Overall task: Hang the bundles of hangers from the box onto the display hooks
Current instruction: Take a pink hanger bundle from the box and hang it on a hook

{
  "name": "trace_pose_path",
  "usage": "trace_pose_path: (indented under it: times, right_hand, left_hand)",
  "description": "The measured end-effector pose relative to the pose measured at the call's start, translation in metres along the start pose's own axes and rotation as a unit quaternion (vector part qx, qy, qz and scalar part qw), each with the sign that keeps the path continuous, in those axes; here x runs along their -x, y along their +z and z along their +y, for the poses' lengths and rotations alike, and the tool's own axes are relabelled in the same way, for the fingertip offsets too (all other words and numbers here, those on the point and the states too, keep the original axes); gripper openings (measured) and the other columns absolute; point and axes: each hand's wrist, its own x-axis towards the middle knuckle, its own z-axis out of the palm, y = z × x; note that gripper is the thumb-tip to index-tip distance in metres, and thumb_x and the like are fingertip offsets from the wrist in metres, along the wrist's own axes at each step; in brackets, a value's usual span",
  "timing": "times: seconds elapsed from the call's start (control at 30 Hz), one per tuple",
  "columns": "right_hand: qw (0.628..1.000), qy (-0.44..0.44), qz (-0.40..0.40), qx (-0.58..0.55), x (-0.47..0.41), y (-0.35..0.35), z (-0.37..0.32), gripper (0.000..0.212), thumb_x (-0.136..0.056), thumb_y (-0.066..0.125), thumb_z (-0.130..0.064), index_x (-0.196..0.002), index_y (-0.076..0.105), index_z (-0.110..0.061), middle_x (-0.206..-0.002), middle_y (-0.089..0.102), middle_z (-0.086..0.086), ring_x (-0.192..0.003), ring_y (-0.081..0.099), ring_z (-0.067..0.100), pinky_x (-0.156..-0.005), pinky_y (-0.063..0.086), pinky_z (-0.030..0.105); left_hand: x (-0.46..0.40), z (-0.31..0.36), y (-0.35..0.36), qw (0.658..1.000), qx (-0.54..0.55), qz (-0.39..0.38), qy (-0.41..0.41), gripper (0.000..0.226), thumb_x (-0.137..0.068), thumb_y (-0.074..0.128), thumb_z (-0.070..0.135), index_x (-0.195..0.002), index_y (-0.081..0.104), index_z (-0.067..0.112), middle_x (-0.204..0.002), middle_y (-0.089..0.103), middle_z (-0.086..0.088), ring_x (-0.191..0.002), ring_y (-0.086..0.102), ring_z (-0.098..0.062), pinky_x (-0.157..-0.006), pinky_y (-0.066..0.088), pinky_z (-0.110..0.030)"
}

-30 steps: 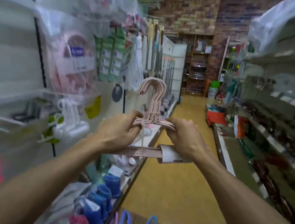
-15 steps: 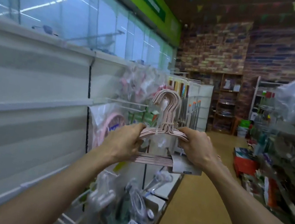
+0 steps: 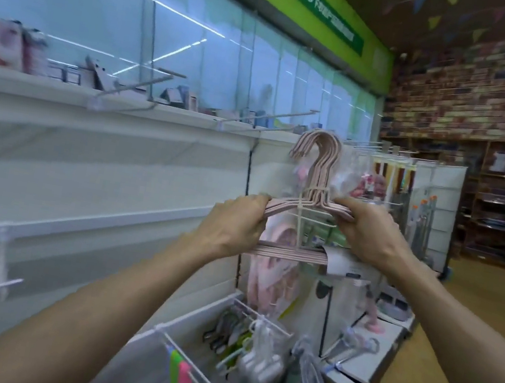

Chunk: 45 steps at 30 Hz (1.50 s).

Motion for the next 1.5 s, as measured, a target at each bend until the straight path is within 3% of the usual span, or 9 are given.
trace_pose_path:
  times: [0.27, 0.4, 0.67, 0.83, 1.17, 1.4, 1.5]
  right_hand:
    - [0.995, -0.07, 0.003, -0.071, -0.034, 0.046, -0.086, 0.014, -0.092, 0.058, -0.023, -0.104, 0.06, -0.029, -0.086, 0.071, 0.012, -0.081, 0.066, 0.038, -0.069, 0.053, 0.048]
    - [0.989, -0.094, 0.015, -0.117, -0.034, 0.071, -0.126, 0.025, -0.093, 0.061, -0.016, -0.116, 0.066, -0.019, -0.092, 0.073, 0.016, -0.085, 0.066, 0.038, -0.068, 0.052, 0.043]
    - [0.97, -0.133, -0.005, -0.201, -0.029, 0.107, -0.192, 0.024, -0.092, 0.063, -0.011, -0.115, 0.068, -0.013, -0.092, 0.074, 0.015, -0.084, 0.067, 0.036, -0.068, 0.049, 0.038]
    - [0.96, -0.137, -0.034, -0.244, -0.016, 0.134, -0.226, 0.023, -0.093, 0.062, -0.014, -0.116, 0.067, -0.016, -0.093, 0.073, 0.009, -0.079, 0.064, 0.025, -0.063, 0.035, 0.025]
    - [0.942, -0.194, -0.05, -0.271, -0.041, 0.145, -0.328, 0.02, -0.092, 0.057, -0.02, -0.109, 0.064, -0.028, -0.091, 0.071, 0.009, -0.084, 0.062, 0.036, -0.072, 0.053, 0.046]
    - [0.934, -0.232, -0.057, -0.266, -0.073, 0.122, -0.398, 0.009, -0.096, 0.055, -0.02, -0.095, 0.064, -0.021, -0.078, 0.063, 0.005, -0.073, 0.056, 0.031, -0.065, 0.05, 0.041]
    - [0.934, -0.241, -0.055, -0.257, -0.086, 0.117, -0.422, 0.009, -0.095, 0.056, -0.015, -0.094, 0.065, -0.017, -0.078, 0.062, 0.006, -0.072, 0.056, 0.031, -0.062, 0.047, 0.04]
  left_hand:
    - [0.049, -0.076, -0.055, 0.996, -0.075, 0.019, -0.055, 0.023, -0.093, 0.042, 0.017, -0.115, 0.048, 0.015, -0.11, 0.062, -0.009, -0.094, 0.057, -0.039, -0.074, 0.047, -0.046]
    - [0.079, -0.102, -0.078, 0.988, -0.126, 0.025, -0.08, 0.022, -0.094, 0.041, 0.018, -0.114, 0.048, 0.016, -0.111, 0.062, -0.007, -0.095, 0.058, -0.038, -0.071, 0.045, -0.042]
    - [0.127, -0.137, -0.12, 0.969, -0.221, 0.008, -0.115, 0.018, -0.094, 0.04, 0.02, -0.109, 0.047, 0.016, -0.108, 0.062, -0.006, -0.093, 0.058, -0.038, -0.065, 0.037, -0.037]
    - [0.157, -0.154, -0.139, 0.955, -0.266, -0.023, -0.13, 0.017, -0.094, 0.04, 0.02, -0.108, 0.048, 0.017, -0.107, 0.063, -0.005, -0.095, 0.058, -0.036, -0.064, 0.034, -0.036]
    - [0.211, -0.2, -0.21, 0.939, -0.268, -0.017, -0.217, 0.021, -0.095, 0.042, 0.026, -0.114, 0.049, 0.022, -0.109, 0.064, -0.006, -0.097, 0.06, -0.035, -0.067, 0.041, -0.038]
    - [0.225, -0.231, -0.268, 0.929, -0.253, 0.004, -0.27, 0.023, -0.096, 0.046, 0.031, -0.119, 0.051, 0.029, -0.11, 0.064, -0.004, -0.099, 0.06, -0.031, -0.076, 0.047, -0.039]
    - [0.228, -0.243, -0.283, 0.929, -0.238, 0.016, -0.283, 0.02, -0.097, 0.049, 0.031, -0.116, 0.053, 0.027, -0.102, 0.064, -0.002, -0.092, 0.059, -0.027, -0.07, 0.044, -0.036]
